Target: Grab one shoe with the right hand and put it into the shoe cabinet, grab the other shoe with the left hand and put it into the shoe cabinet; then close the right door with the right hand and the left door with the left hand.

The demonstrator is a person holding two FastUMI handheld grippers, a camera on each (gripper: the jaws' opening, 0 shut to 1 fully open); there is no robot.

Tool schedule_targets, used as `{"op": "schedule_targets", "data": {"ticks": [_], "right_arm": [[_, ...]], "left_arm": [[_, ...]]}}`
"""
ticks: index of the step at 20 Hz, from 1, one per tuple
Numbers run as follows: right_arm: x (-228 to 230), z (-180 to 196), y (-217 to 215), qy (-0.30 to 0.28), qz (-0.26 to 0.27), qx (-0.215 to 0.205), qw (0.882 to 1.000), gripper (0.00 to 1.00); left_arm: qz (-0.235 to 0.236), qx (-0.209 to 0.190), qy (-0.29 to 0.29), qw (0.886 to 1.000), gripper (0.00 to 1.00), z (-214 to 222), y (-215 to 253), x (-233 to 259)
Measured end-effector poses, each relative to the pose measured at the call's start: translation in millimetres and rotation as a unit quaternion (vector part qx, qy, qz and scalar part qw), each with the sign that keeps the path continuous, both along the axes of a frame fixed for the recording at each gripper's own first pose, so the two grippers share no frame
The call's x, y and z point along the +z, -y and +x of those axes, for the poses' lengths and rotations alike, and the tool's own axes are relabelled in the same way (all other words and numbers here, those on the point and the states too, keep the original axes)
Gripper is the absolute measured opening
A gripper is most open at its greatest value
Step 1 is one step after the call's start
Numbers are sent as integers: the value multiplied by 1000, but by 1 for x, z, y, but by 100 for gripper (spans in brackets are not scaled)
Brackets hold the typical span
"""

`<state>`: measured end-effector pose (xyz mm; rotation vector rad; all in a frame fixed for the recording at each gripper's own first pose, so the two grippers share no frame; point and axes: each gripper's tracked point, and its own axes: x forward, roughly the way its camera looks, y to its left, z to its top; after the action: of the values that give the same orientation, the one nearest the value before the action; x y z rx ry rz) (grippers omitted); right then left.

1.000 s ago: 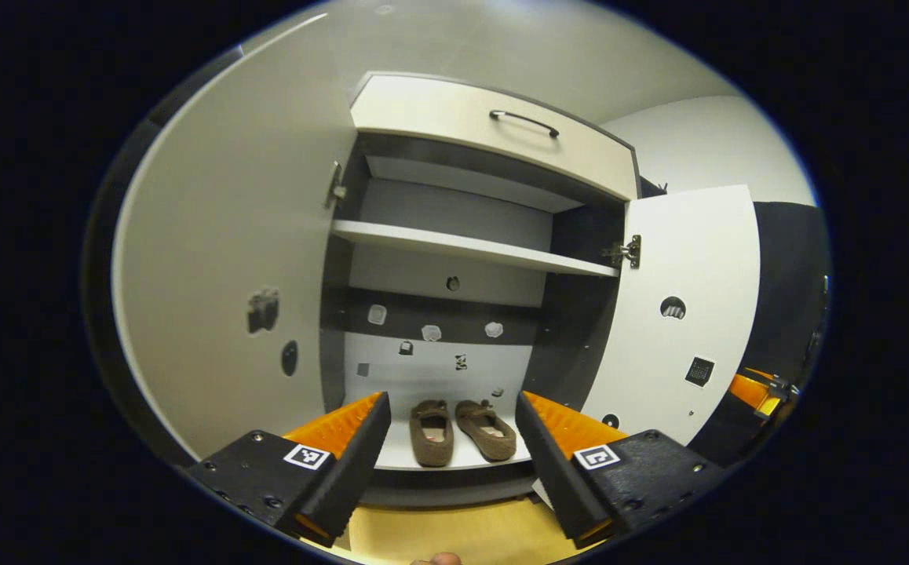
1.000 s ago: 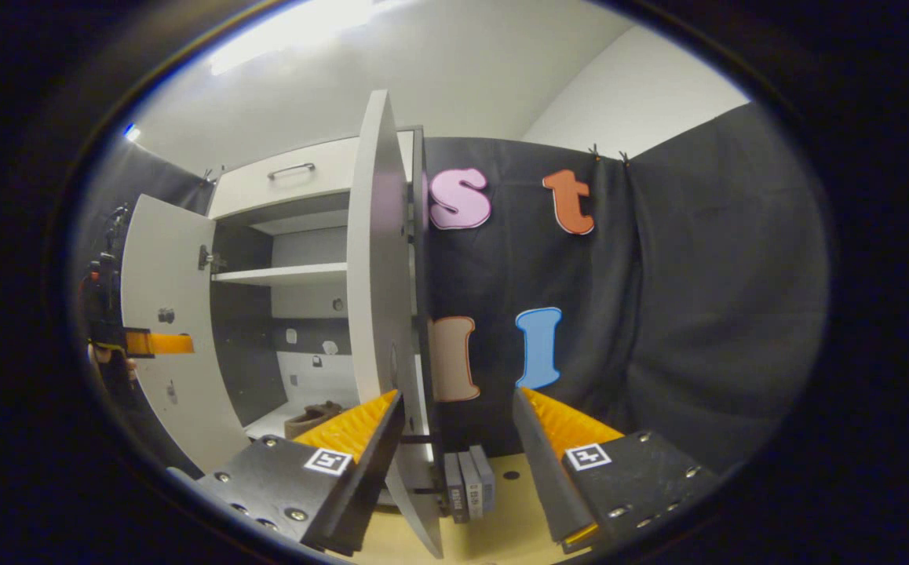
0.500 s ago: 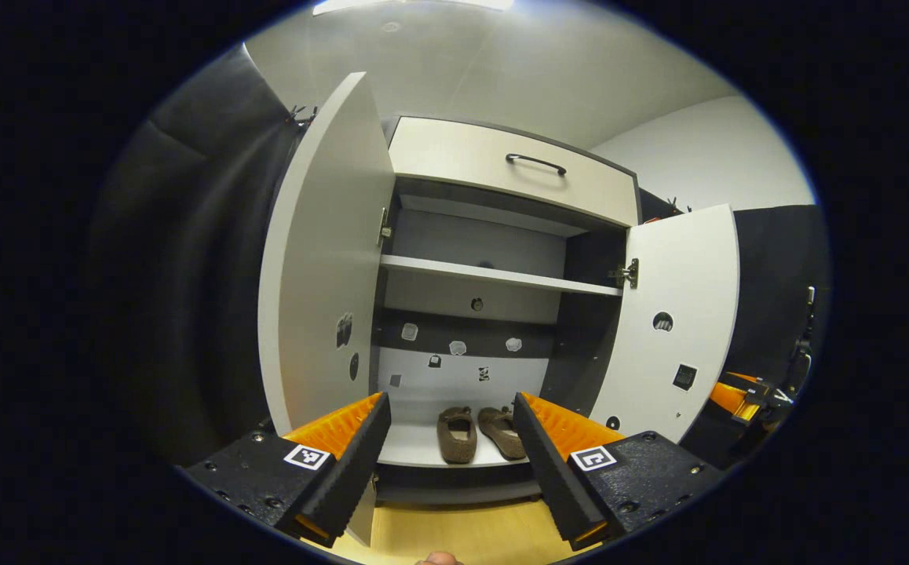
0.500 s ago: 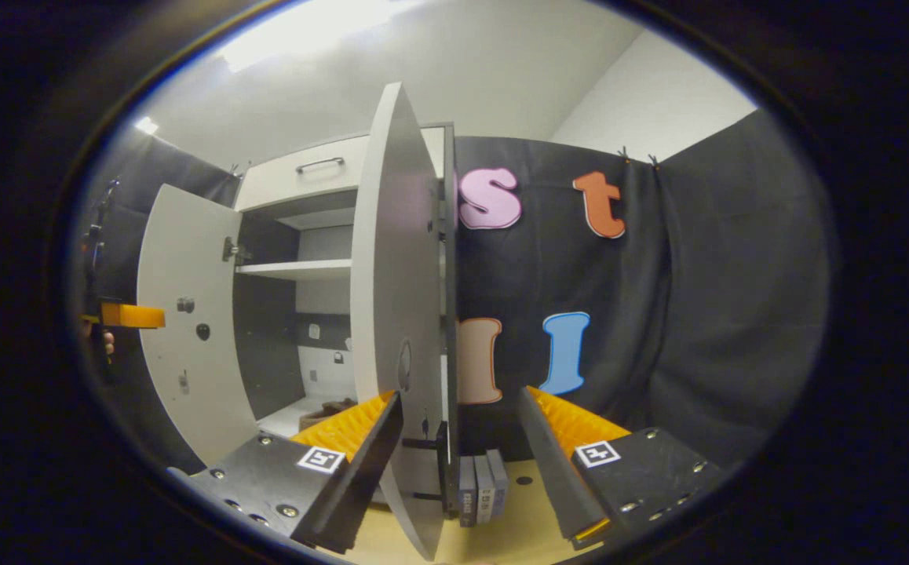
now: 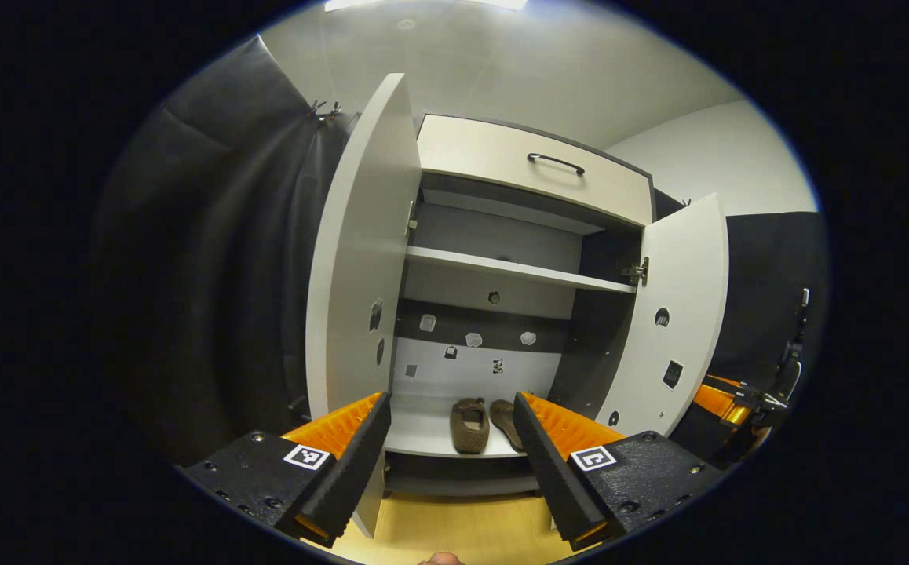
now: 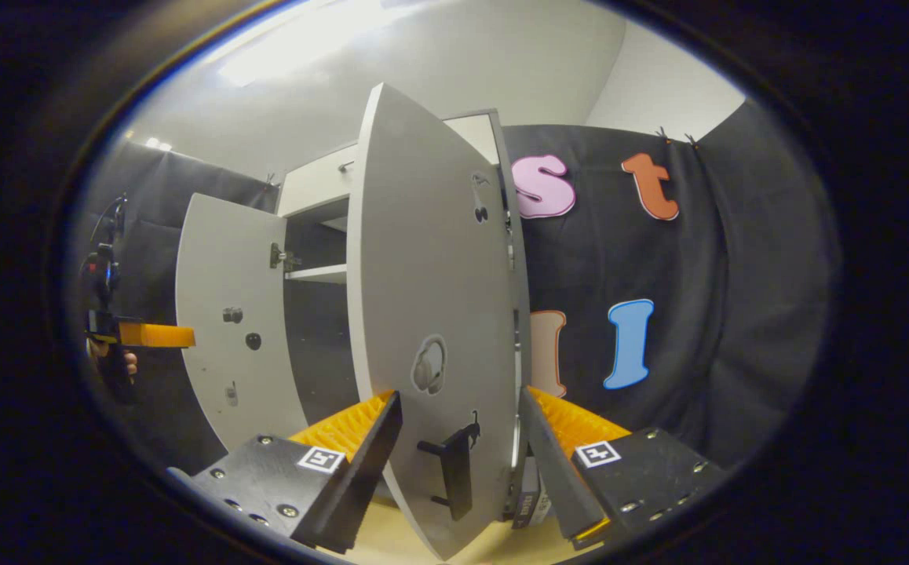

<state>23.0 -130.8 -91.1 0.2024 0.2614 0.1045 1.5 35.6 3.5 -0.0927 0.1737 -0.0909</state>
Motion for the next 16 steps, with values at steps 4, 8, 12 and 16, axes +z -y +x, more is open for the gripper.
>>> {"op": "schedule_targets", "data": {"ticks": [4,8,12,16], "right_arm": [[-7,11,-15,-6,5,14,1000,91],[-16,13,-28,-10,8,29,999,87],[-31,27,-32,-20,5,34,999,92],[-41,34,-33,-28,9,38,999,92]], "left_arm": [[3,4,-3,1000,96,-4,-1,-1],[3,3,-6,1000,92,-5,3,-4],[3,6,-9,1000,100,-7,1,-5],[4,18,-10,1000,97,-11,-6,-7]]}}
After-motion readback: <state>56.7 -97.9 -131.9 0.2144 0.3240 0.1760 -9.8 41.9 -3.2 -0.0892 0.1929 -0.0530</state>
